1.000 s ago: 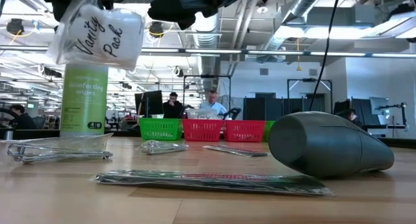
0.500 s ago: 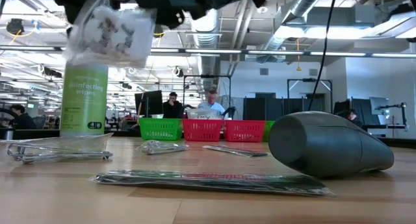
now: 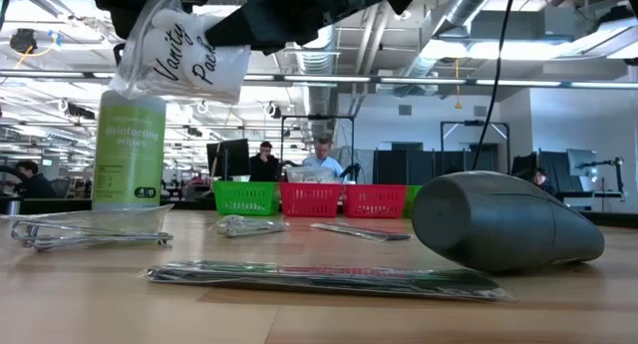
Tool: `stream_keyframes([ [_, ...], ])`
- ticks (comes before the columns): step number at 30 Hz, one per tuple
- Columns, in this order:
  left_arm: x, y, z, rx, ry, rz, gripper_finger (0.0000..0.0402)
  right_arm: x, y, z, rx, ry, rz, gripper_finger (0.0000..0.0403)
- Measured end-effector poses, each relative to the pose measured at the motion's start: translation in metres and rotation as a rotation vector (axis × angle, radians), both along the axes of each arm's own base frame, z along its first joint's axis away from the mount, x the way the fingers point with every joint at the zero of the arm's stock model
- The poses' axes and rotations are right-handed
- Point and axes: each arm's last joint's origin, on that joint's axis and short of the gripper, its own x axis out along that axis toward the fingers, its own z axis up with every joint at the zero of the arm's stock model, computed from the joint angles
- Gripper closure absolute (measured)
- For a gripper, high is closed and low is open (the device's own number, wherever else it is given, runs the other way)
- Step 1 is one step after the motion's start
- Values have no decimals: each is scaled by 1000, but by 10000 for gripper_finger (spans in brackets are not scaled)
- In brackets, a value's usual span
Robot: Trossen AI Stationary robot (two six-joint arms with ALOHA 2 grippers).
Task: Pick & Place Travel size toiletries
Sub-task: Put the white cotton pack into the left red bin
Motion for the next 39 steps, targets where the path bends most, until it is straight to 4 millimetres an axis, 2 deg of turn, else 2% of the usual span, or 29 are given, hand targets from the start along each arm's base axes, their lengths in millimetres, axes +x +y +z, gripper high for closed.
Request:
stream_keyframes([
  [2, 0, 0, 0, 0, -1, -1, 401, 0, 0, 0, -11, -1, 7, 386],
  [6, 0, 0, 0, 2, -1, -3, 398, -1, 0, -1, 3, 14, -3, 375],
  [9, -1, 0, 1, 18, -12, -26, 386, -2, 0, -2, -1, 30, -3, 388],
  [19, -18, 6, 26, 21, -140, -15, 345, -3, -5, 0, 11, 48, -23, 394],
  [24, -29, 7, 37, 50, -212, 2, 345, -1, -25, -1, 46, 71, -98, 394],
  [32, -36, 1, 42, 128, -258, 4, 350, 0, -67, -2, 96, 102, -225, 394],
  [39, -39, -1, 22, 167, -213, 24, 350, -2, -95, -3, 130, 123, -308, 394],
])
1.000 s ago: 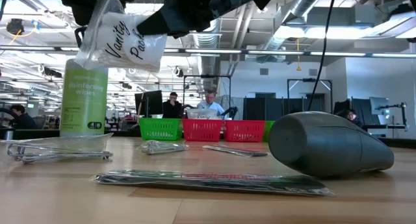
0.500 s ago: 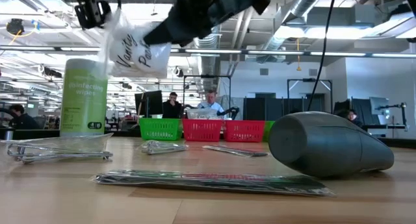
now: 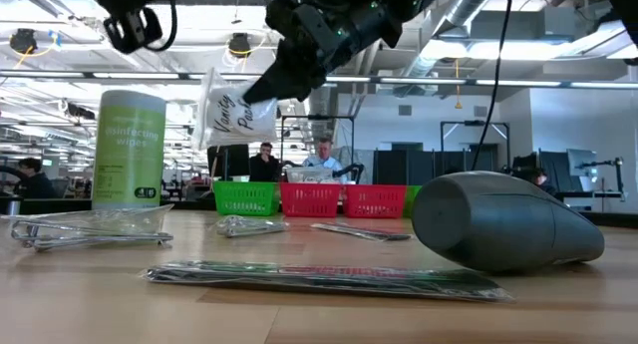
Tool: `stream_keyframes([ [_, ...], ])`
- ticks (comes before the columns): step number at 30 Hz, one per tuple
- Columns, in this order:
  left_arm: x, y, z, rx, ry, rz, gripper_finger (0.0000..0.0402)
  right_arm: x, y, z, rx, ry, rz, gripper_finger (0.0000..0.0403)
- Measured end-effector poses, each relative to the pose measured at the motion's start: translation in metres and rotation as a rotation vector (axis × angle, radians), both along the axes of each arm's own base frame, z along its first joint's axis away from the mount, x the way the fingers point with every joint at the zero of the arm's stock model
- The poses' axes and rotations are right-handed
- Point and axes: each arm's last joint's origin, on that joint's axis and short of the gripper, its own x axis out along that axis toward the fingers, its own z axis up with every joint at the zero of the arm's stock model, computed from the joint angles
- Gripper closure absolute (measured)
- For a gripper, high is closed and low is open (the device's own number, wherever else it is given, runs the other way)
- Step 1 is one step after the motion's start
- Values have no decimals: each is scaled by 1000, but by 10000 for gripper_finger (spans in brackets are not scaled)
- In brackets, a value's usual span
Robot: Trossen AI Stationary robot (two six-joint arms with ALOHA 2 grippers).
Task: Pick & Place Travel size toiletries
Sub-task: Put the white cotton pack into the left red bin
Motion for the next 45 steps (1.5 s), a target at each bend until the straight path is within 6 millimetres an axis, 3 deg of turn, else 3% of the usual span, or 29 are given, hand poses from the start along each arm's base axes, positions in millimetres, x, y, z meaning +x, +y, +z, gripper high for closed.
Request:
stream_keyframes([
  [5, -2, 2, -19, 22, 29, 33, 352, -2, -18, -1, 23, 18, -56, 394],
  [23, -3, 5, -49, 27, -51, 104, 351, -25, -106, 2, 100, 51, -318, 394],
  [45, -5, 7, -62, 61, -107, 127, 357, -64, -197, 3, 114, 21, -536, 394],
])
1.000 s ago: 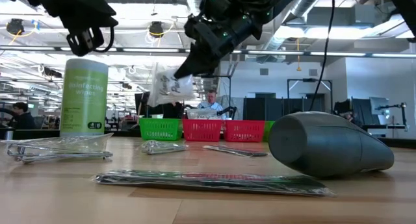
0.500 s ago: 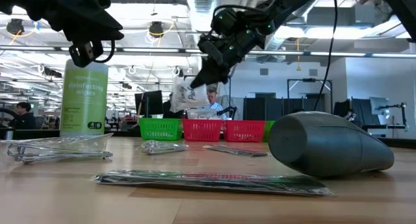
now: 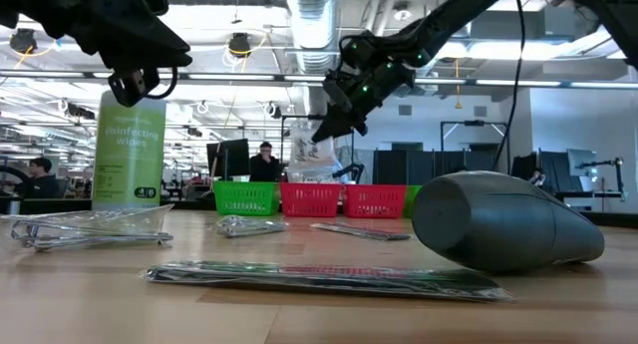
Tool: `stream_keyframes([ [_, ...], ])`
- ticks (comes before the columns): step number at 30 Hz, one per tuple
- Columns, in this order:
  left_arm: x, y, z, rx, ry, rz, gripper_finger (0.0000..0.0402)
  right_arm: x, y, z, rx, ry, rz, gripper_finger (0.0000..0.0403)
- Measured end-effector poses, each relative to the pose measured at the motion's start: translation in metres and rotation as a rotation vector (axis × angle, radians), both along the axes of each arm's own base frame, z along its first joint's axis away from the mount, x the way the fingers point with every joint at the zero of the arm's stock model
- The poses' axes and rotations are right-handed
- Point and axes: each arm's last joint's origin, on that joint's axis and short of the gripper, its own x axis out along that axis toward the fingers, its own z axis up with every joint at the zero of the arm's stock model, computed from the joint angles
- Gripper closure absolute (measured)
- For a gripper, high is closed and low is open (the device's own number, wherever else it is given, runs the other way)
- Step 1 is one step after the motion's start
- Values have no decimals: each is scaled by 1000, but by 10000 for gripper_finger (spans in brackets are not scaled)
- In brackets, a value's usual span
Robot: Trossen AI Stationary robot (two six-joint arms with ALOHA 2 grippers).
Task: Pick & Place Travel size toiletries
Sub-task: Put the white cotton pack into the left red bin
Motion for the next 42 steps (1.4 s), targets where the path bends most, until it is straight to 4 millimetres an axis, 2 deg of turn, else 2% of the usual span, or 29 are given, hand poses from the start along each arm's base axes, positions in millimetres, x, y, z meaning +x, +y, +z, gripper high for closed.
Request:
stream_keyframes([
  [5, 0, 0, 1, 36, -15, -12, 357, 0, -9, -1, 29, -58, 46, 394],
  [8, 1, 0, 2, 56, -20, -20, 357, -2, -12, -7, 39, -41, 56, 394],
  [17, 1, 0, 2, 57, -29, -20, 357, -10, -23, -6, 45, -46, 46, 394],
  [25, 1, 0, 3, 53, -36, -20, 357, -2, -28, -39, 100, -9, 61, 392],
  [34, 1, 0, 4, 51, -42, -19, 357, -7, -38, -38, 95, -27, 52, 392],
  [38, 1, 0, 4, 51, -43, -19, 357, -4, -40, -53, 112, -17, 48, 385],
  [42, 1, 0, 4, 50, -44, -19, 357, -2, -44, -56, 101, -34, 48, 387],
])
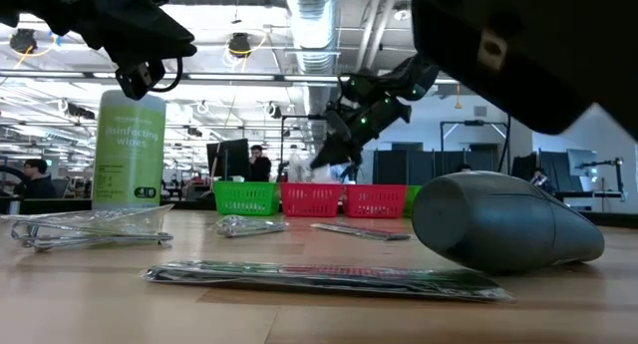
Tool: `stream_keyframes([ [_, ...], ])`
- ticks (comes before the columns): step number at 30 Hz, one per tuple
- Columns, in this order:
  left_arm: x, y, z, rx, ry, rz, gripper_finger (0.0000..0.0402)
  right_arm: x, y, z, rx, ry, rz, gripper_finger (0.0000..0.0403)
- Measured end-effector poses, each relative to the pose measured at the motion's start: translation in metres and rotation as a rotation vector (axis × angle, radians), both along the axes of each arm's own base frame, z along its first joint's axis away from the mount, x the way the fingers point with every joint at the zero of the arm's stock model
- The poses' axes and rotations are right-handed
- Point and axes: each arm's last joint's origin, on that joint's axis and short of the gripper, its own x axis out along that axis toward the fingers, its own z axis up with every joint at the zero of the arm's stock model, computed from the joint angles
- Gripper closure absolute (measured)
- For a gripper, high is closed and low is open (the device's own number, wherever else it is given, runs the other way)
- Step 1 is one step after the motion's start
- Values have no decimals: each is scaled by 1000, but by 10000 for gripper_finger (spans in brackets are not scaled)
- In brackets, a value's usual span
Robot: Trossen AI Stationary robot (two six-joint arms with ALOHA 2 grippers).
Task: Pick & Place Travel size toiletries
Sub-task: Put the white cotton pack into the left red bin
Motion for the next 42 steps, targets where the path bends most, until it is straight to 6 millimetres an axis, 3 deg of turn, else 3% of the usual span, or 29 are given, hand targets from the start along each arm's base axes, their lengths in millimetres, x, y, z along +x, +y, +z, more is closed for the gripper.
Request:
stream_keyframes([
  [3, 0, 0, 0, 0, 0, 0, 357, -4, -3, -8, 30, 33, -18, 386],
  [15, 0, 1, 0, 6, -7, 25, 357, -5, -4, -5, 13, 22, -18, 319],
  [28, 0, 1, 1, 3, -8, 27, 357, -5, -5, -5, -12, 41, -51, 219],
  [35, 0, 1, 1, 2, -10, 27, 357, -7, -4, 0, -16, 42, -55, 210],
  [42, 0, 1, 1, 1, -11, 27, 357, -3, -6, 13, -18, 42, -52, 226],
])
